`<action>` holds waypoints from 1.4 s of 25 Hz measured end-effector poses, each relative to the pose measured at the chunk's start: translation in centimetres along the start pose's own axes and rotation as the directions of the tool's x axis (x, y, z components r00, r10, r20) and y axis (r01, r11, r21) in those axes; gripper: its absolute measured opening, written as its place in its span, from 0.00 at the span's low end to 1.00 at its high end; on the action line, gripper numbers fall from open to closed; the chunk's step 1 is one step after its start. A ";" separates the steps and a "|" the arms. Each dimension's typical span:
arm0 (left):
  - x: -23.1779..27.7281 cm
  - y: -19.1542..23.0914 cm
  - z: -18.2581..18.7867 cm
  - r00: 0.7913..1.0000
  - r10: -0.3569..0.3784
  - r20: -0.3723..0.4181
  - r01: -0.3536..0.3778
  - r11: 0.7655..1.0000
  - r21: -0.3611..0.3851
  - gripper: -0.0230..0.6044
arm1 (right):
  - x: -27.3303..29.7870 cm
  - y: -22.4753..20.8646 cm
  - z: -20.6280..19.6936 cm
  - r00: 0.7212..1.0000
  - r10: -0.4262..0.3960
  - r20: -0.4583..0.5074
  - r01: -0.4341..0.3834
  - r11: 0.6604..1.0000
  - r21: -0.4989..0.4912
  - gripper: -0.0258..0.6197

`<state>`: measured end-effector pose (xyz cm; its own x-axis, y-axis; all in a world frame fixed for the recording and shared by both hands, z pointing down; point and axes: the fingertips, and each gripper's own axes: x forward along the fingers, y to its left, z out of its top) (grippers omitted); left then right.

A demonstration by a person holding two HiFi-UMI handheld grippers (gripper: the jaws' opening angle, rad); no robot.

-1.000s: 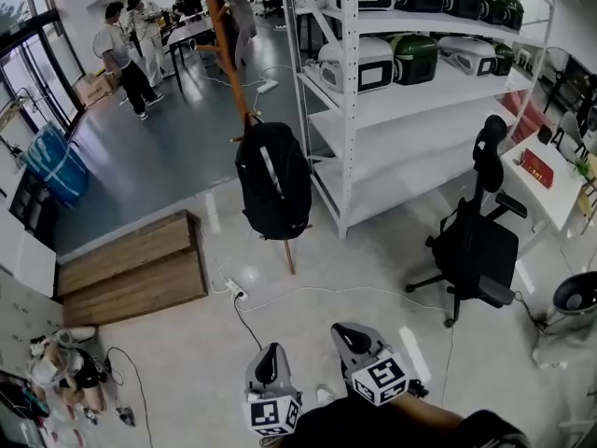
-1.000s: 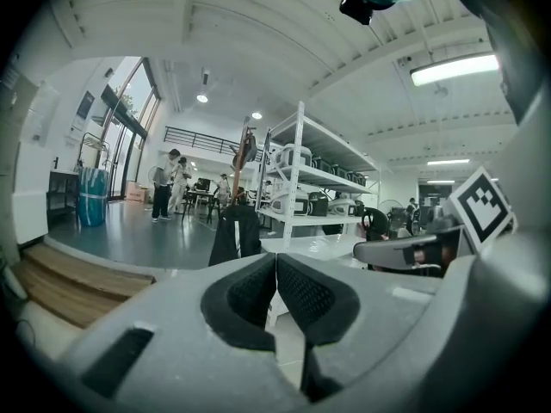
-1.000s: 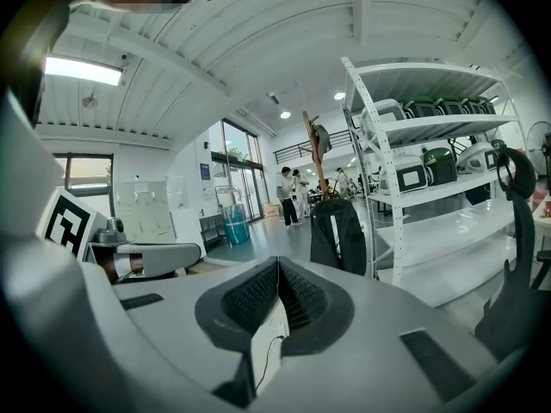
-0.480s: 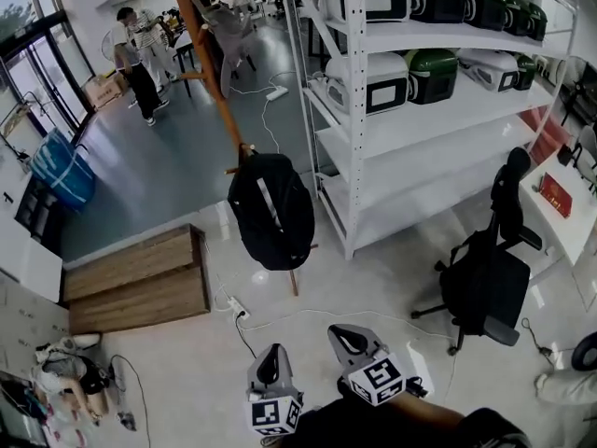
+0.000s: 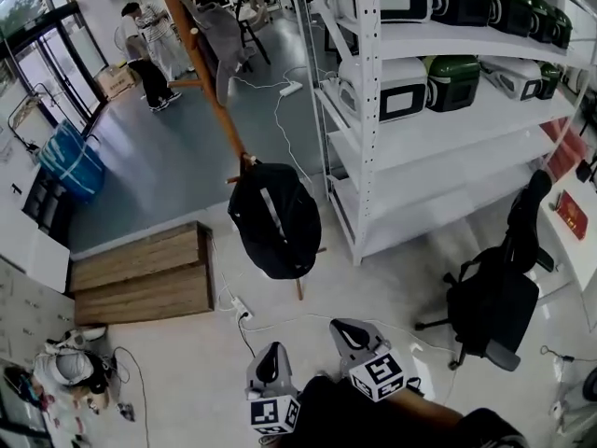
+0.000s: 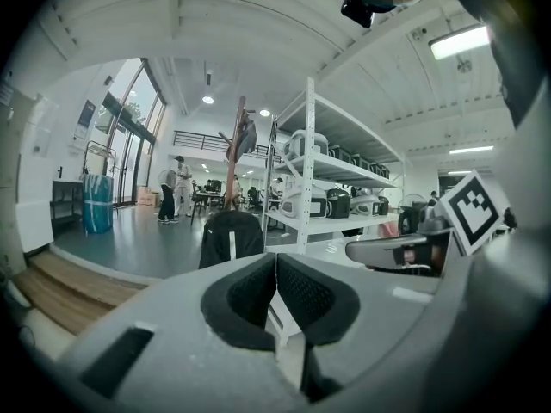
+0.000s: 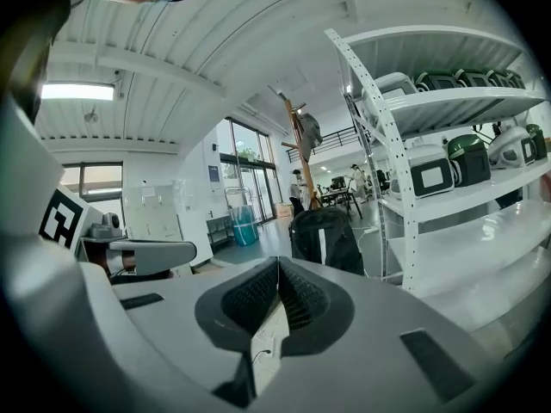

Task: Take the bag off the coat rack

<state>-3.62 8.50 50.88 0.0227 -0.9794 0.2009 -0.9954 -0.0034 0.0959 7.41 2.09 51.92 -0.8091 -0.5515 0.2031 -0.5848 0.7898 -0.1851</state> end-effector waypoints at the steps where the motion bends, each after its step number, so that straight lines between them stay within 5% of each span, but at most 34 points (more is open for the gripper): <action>1: 0.4 0.2 0.0 1.000 0.005 -0.003 -0.005 1.000 0.000 0.06 | 0.4 -0.3 0.0 1.000 0.002 -0.007 -0.002 1.000 0.006 0.06; 8: 4.6 3.4 -0.3 0.999 0.040 -0.020 -0.041 0.999 -0.021 0.06 | 4.1 -2.0 0.4 0.999 0.012 -0.029 -0.012 1.000 0.007 0.06; 28: 21.2 17.1 5.8 0.997 -0.079 0.012 0.079 0.997 0.005 0.06 | 23.5 -6.1 6.3 0.995 -0.079 -0.060 0.078 0.997 -0.014 0.06; 35: 24.8 19.2 6.2 0.998 -0.062 0.005 0.062 0.998 -0.010 0.06 | 27.6 -7.7 7.4 0.996 -0.051 -0.076 0.049 0.998 -0.032 0.06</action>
<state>-22.80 -17.13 51.65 0.0838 -0.9783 0.1895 -0.9911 -0.0620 0.1179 -10.83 -21.20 51.87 -0.7714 -0.5692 0.2845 -0.6215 0.7700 -0.1445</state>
